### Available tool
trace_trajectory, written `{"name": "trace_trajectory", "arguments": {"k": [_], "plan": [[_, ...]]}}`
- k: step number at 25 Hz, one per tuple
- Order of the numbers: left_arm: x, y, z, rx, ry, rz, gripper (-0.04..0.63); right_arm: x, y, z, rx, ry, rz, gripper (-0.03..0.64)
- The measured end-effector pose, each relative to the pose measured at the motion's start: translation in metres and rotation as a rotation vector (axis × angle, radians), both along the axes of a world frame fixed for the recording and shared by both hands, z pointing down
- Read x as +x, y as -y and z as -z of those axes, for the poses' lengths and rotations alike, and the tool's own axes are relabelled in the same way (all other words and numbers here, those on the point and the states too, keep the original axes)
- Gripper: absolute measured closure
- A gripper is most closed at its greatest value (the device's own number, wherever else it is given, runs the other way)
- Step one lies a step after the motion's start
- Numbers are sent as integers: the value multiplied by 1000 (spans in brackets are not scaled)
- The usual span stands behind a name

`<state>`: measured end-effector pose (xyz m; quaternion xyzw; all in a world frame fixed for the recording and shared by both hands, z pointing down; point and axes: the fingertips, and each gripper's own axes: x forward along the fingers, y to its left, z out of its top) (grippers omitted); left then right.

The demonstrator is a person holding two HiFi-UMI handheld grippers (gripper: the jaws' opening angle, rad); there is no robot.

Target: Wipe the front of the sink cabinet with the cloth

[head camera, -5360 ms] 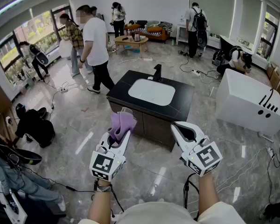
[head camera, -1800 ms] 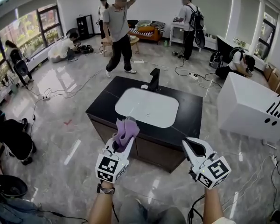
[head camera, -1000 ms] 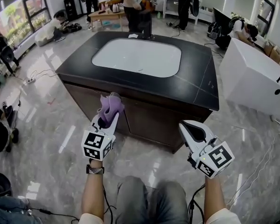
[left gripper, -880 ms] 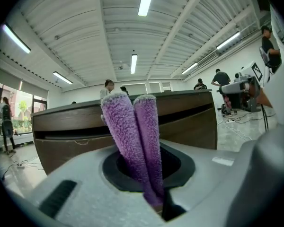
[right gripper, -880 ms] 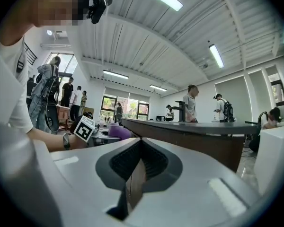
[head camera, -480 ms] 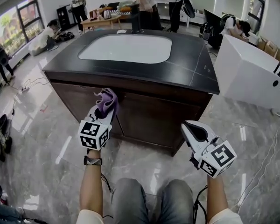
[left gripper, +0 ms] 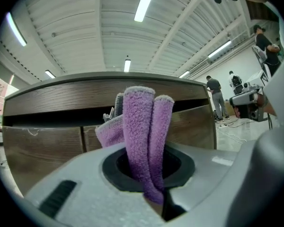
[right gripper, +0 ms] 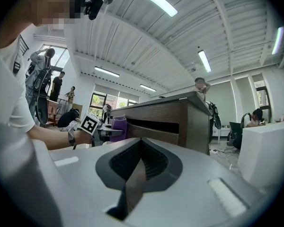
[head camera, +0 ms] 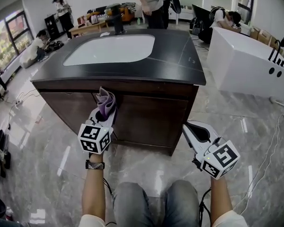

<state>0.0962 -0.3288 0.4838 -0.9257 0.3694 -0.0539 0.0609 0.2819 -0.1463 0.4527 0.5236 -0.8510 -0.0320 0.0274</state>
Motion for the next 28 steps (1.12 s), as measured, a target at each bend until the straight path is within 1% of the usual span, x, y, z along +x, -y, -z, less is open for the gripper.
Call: {"name": "trace_trajectory", "arguments": {"k": [4, 11, 15, 18, 23, 25, 28], "plan": [[43, -23, -6, 8, 17, -82, 545, 15, -14, -3, -3, -3, -32, 611], [128, -71, -10, -4, 2, -257, 545, 48, -37, -16, -24, -8, -99, 611], [171, -96, -17, -17, -8, -349, 545, 66, -49, -20, -27, -1, -136, 611], [195, -112, -22, -38, -23, -411, 545, 74, -58, -26, -39, 4, -157, 611], [234, -137, -51, -71, 14, -517, 545, 80, -65, -41, -64, 15, -181, 611], [243, -141, -64, -85, 26, -542, 545, 80, -65, -47, -73, 20, -183, 611], [243, -139, -80, -101, 34, -542, 545, 79, -62, -57, -92, 25, -179, 611]]}}
